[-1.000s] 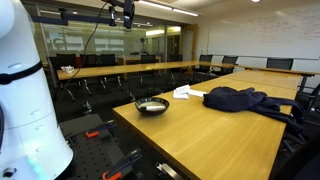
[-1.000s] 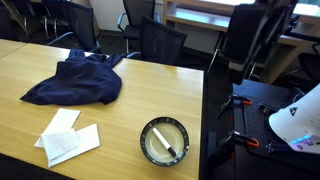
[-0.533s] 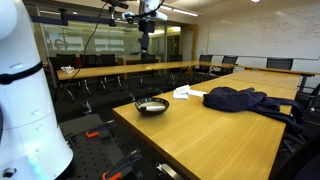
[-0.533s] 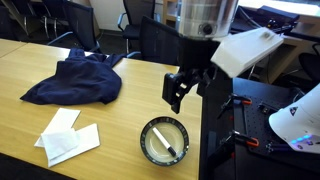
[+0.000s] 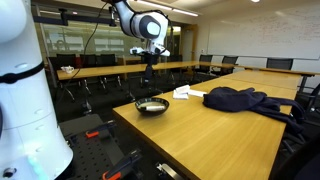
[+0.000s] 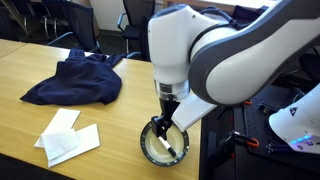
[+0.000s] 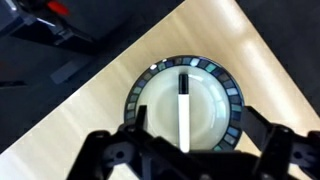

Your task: Take the marker out of the bowl and put it on the table

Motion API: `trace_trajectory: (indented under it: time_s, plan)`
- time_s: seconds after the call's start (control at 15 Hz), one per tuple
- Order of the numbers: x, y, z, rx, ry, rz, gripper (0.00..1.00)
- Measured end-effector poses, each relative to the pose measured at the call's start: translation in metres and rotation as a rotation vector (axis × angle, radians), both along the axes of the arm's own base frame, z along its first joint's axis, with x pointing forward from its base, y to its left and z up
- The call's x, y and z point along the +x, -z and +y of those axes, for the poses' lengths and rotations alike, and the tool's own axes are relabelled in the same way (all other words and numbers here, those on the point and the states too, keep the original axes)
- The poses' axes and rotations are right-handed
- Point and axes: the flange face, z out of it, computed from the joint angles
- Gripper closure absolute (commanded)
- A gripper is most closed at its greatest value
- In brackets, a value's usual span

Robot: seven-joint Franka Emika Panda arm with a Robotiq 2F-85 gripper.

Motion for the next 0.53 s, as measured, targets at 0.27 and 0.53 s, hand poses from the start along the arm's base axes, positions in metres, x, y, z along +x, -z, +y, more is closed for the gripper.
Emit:
trace_trajectory:
  time_s: [0.27,0.53]
  plan:
    - [0.025,0.048,0.003,0.019,0.041,0.049,0.0]
    - [0.043,0.086,0.009,0.045,0.005,0.08,0.0]
